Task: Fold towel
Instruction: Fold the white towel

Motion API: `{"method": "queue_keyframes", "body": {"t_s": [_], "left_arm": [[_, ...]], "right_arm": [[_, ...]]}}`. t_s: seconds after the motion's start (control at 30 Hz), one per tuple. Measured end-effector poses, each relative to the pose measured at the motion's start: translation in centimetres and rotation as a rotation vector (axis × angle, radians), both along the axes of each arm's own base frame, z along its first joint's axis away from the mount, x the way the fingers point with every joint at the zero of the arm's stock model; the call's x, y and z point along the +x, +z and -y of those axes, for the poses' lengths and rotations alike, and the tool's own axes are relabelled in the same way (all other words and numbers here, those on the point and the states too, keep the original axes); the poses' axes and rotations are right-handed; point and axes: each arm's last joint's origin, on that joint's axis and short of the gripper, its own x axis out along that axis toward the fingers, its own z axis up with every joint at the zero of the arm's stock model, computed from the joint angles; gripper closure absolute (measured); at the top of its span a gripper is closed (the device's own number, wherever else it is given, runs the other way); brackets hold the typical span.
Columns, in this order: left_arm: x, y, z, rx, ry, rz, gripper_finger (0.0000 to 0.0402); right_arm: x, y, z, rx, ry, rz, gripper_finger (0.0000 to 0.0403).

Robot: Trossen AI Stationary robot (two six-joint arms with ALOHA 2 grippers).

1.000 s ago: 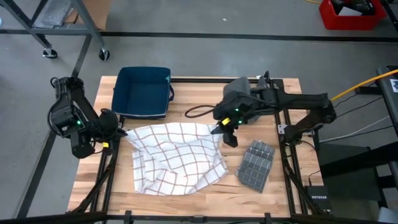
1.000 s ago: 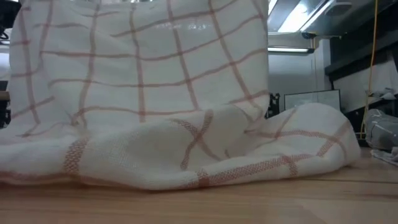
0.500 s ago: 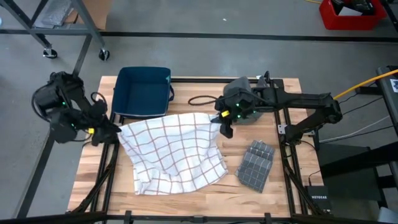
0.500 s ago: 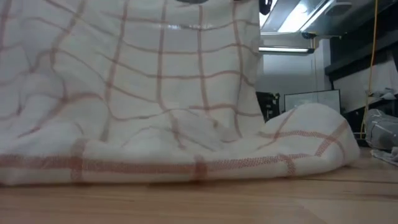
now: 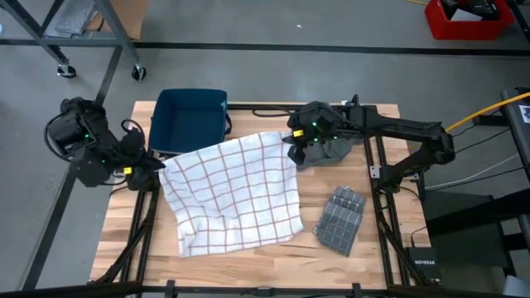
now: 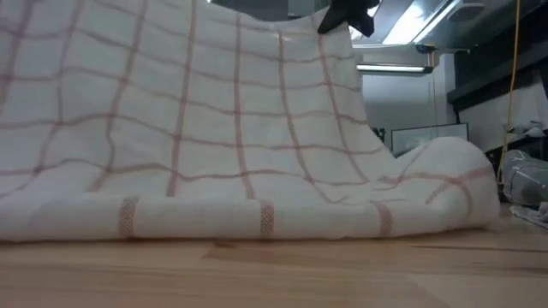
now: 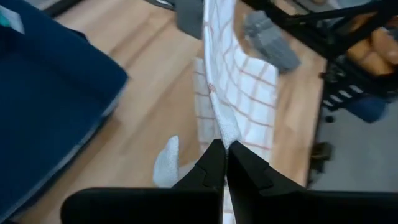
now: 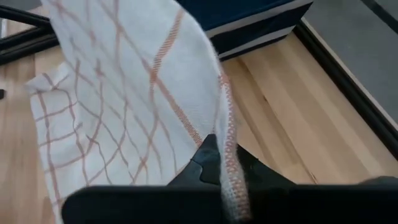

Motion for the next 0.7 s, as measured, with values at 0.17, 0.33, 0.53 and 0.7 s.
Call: {"method": "queue_keyframes", "body": {"t_s": [0.17, 0.33, 0.53, 0.7], "left_arm": [[0.3, -1.3, -0.4, 0.082, 0.030, -0.036, 0.0401], [0.6, -3.1, -0.1, 0.105, 0.020, -0.117, 0.0401], [1.1, -6.3, 1.0, 0.075, -0.018, -0.305, 0.0402], [1.7, -8.3, 2.5, 0.010, -0.062, -0.420, 0.0401]], "right_arm": [[0.3, -1.6, -0.1, -0.010, 0.056, -0.011, 0.0403], [0.6, -3.2, -0.3, 0.034, 0.104, -0.018, 0.0403], [0.4, -3.8, -0.7, 0.161, 0.170, -0.041, 0.0403], [0.3, -4.0, -2.4, 0.227, 0.235, -0.068, 0.0403]]}}
